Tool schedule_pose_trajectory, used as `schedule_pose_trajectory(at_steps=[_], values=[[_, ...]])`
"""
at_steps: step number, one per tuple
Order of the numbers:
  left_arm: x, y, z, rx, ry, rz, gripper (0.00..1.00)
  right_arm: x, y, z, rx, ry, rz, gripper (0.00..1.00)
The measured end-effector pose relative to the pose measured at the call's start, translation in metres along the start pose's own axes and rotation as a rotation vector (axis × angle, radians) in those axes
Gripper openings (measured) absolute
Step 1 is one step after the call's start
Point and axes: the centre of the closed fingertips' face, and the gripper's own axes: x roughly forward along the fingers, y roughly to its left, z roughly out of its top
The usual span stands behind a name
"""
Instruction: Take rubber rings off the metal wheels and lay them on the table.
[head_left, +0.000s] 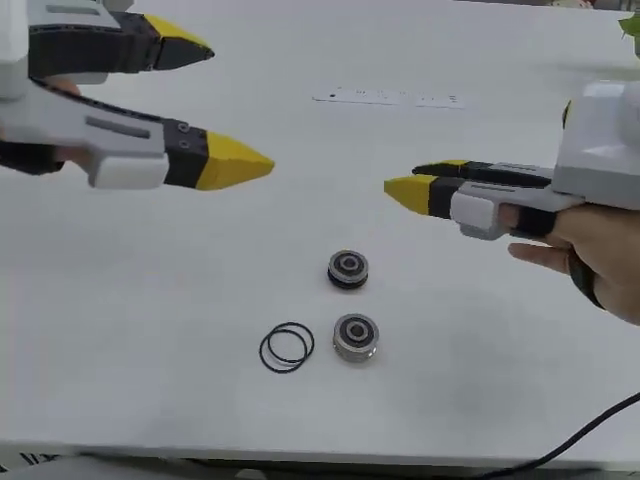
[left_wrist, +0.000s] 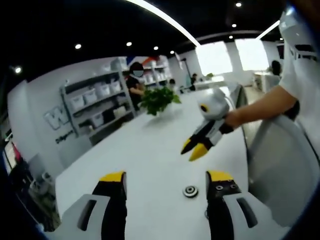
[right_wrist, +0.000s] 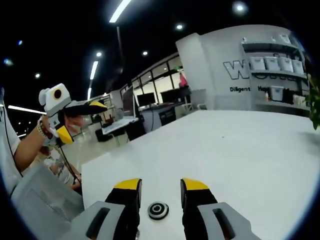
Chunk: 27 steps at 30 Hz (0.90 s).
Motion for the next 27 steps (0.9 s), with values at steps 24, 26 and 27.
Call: schedule_pose_trajectory(at_steps=[24, 26, 27], values=[[0.105, -0.004, -0.067, -0.096, -0.040, -0.004, 0.47, 0.011, -0.015, -0.036, 0.035, 0.095, -0.022, 0.27], [0.110, -0.016, -0.076, -0.127, -0.039, -0.043, 0.47, 0.012, -0.015, -0.039, 0.033, 0.101, -0.022, 0.27], [0.112, -0.020, -0.079, -0.143, -0.031, -0.055, 0.47, 0.013, -0.015, -0.040, 0.034, 0.105, -0.021, 0.27]])
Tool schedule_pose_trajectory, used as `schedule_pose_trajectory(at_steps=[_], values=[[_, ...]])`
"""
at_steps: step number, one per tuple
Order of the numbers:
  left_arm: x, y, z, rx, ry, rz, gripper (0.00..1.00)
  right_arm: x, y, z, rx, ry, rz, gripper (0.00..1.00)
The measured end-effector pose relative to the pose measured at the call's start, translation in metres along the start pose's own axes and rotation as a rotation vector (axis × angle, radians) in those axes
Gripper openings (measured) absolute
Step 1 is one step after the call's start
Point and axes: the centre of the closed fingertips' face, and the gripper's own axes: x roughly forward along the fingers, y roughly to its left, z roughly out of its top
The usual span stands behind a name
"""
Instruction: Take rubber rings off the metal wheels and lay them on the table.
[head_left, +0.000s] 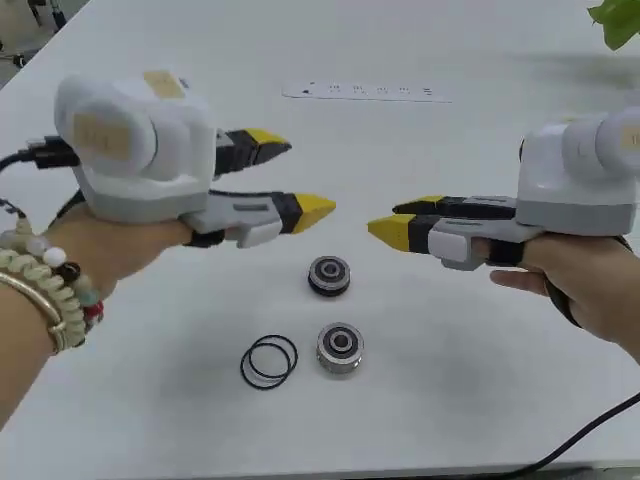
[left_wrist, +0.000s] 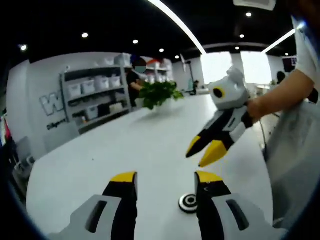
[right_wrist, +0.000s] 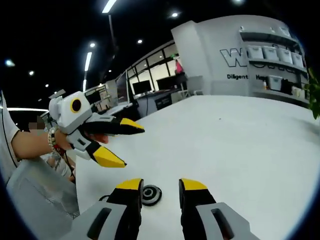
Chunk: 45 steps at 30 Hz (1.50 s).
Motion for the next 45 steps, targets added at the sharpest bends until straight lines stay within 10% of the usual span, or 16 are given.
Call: schedule_pose_trajectory(at_steps=[33, 45], values=[[0.027, -0.034, -0.069, -0.176, 0.202, -0.032, 0.19, 0.015, 0.015, -0.045, -0.089, 0.182, 0.038, 0.25], [0.024, -0.035, -0.067, -0.175, 0.195, -0.047, 0.14, 0.022, 0.015, -0.068, -0.155, 0.245, 0.028, 0.27]])
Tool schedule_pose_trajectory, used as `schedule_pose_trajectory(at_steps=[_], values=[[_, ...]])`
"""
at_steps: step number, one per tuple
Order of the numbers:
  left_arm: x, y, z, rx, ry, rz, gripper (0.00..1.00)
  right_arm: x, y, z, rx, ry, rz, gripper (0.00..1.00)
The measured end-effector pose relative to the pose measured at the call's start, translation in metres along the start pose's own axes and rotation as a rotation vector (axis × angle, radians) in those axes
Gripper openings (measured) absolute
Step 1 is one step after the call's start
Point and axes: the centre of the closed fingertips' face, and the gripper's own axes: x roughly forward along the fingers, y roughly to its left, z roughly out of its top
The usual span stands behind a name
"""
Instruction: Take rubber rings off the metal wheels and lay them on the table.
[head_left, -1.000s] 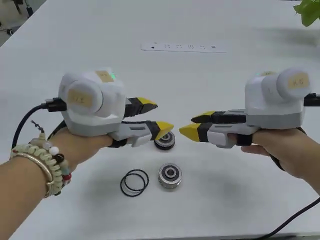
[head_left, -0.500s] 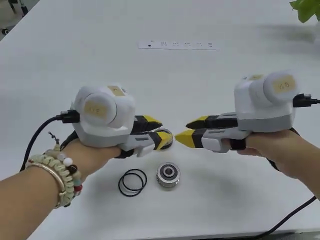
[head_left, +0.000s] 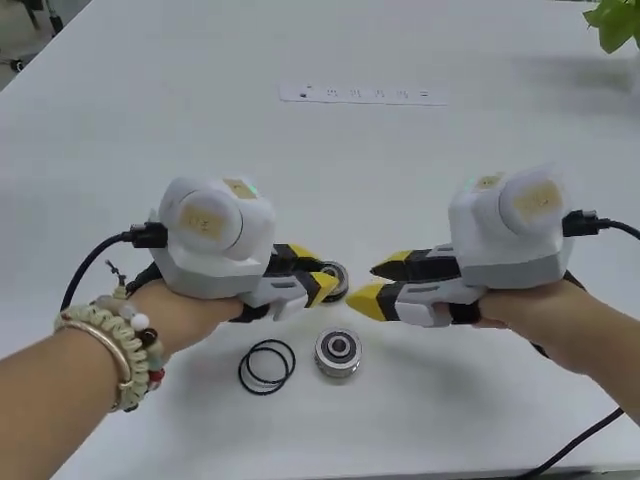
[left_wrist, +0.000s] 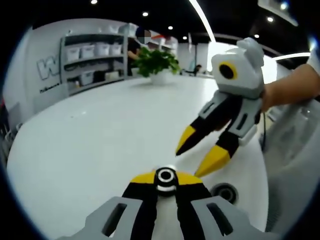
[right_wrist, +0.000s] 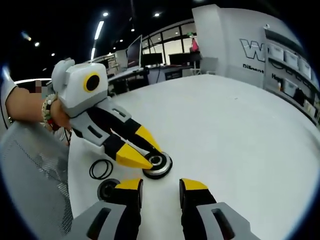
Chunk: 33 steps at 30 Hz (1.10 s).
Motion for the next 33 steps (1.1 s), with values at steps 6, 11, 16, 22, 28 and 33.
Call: schedule_pose_trajectory(at_steps=[6, 11, 16, 22, 28, 33], values=[[0.002, -0.009, 0.000, -0.010, 0.009, -0.044, 0.14, 0.004, 0.002, -0.003, -0.038, 0.010, -0.009, 0.28], [0.005, -0.013, -0.001, 0.007, 0.027, -0.060, 0.14, 0.006, 0.006, -0.002, -0.047, -0.001, 0.003, 0.26], [0.006, -0.015, -0.002, 0.027, 0.031, -0.058, 0.14, 0.009, 0.011, -0.006, -0.079, 0.016, 0.014, 0.23], [0.007, -0.015, -0.002, 0.042, 0.030, -0.056, 0.14, 0.007, 0.012, -0.006, -0.098, 0.026, 0.022, 0.18], [0.007, -0.015, -0.001, 0.044, 0.029, -0.055, 0.14, 0.006, 0.012, -0.007, -0.106, 0.033, 0.026, 0.16], [0.007, -0.015, -0.001, 0.043, 0.028, -0.054, 0.14, 0.004, 0.011, -0.009, -0.098, 0.040, 0.033, 0.12]])
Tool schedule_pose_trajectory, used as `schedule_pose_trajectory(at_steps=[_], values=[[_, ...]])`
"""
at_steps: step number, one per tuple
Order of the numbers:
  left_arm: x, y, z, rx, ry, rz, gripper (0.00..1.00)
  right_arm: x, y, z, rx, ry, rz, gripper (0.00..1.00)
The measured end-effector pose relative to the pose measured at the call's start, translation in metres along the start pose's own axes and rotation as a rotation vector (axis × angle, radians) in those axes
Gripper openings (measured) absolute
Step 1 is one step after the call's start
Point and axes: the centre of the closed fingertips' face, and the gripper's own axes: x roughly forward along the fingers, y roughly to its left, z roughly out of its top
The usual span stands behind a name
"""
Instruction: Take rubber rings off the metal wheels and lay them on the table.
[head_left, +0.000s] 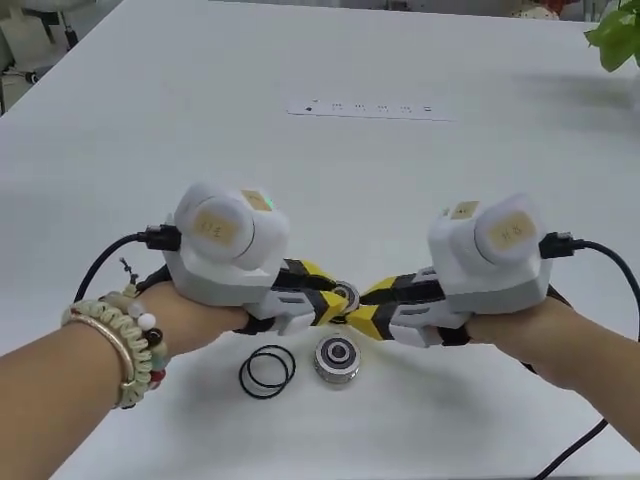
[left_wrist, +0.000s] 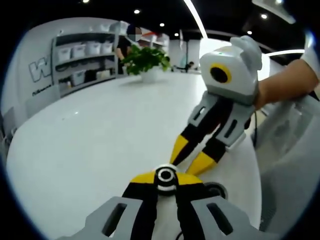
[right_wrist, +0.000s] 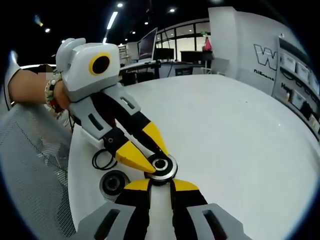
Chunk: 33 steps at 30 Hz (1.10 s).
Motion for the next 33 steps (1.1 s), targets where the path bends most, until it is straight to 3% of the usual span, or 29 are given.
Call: schedule_pose_trajectory(at_steps=[5, 8, 16, 23, 27, 33], values=[[0.000, 0.000, 0.000, -0.004, -0.001, 0.004, 0.14, -0.001, 0.000, -0.001, -0.005, 0.005, 0.000, 0.10], [-0.001, -0.002, -0.001, -0.009, 0.000, 0.004, 0.14, -0.002, -0.003, -0.002, -0.022, 0.016, -0.011, 0.03], [-0.002, -0.003, -0.002, -0.010, 0.002, 0.000, 0.14, -0.002, -0.004, -0.002, -0.040, 0.024, -0.031, 0.01], [-0.003, -0.002, -0.002, -0.005, 0.004, 0.004, 0.14, -0.004, -0.010, -0.001, 0.011, 0.027, -0.075, 0.00], [-0.003, -0.003, -0.002, 0.001, 0.005, 0.006, 0.14, -0.005, -0.012, -0.001, 0.099, 0.021, -0.079, 0.00], [-0.003, -0.003, -0.002, 0.006, 0.006, 0.007, 0.14, -0.010, -0.015, 0.005, 0.368, -0.045, -0.036, 0.00]])
